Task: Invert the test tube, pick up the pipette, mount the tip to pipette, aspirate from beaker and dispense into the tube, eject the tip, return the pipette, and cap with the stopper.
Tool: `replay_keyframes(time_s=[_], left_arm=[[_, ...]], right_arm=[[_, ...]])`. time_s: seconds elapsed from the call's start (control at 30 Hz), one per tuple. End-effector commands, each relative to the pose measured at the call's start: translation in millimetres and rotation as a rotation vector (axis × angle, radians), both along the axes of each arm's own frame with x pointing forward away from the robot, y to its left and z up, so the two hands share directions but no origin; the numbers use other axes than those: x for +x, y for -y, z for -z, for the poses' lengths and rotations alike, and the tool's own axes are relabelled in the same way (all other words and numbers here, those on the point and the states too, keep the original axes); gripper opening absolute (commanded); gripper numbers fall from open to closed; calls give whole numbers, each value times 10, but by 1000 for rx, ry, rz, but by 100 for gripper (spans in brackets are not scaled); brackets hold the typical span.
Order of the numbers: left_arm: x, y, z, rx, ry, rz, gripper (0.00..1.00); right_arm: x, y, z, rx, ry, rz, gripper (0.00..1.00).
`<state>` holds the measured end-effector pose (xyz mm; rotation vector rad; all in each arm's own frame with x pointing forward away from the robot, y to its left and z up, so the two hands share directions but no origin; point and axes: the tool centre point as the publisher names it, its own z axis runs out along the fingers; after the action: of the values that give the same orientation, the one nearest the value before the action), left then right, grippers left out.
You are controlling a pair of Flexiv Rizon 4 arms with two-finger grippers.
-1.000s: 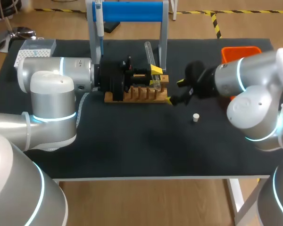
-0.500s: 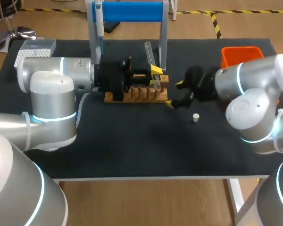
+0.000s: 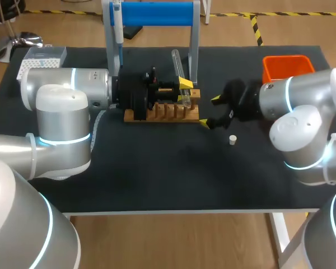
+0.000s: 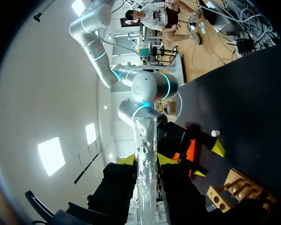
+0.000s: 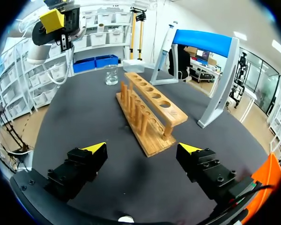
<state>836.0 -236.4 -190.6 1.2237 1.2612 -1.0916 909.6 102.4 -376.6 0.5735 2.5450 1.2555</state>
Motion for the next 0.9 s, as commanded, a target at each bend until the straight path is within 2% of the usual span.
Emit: replay_keyframes(time_s=[0.03, 0.47, 0.9], left_arm=[[1, 0, -4, 1, 1, 0, 0], [1, 0, -4, 1, 1, 0, 0], [1, 0, -4, 1, 1, 0, 0]], right_arm=[[8, -8, 15, -1, 3, 0, 100], [-74, -91, 2, -22, 28, 32, 100], [-93, -167, 12, -30, 25, 31, 100]])
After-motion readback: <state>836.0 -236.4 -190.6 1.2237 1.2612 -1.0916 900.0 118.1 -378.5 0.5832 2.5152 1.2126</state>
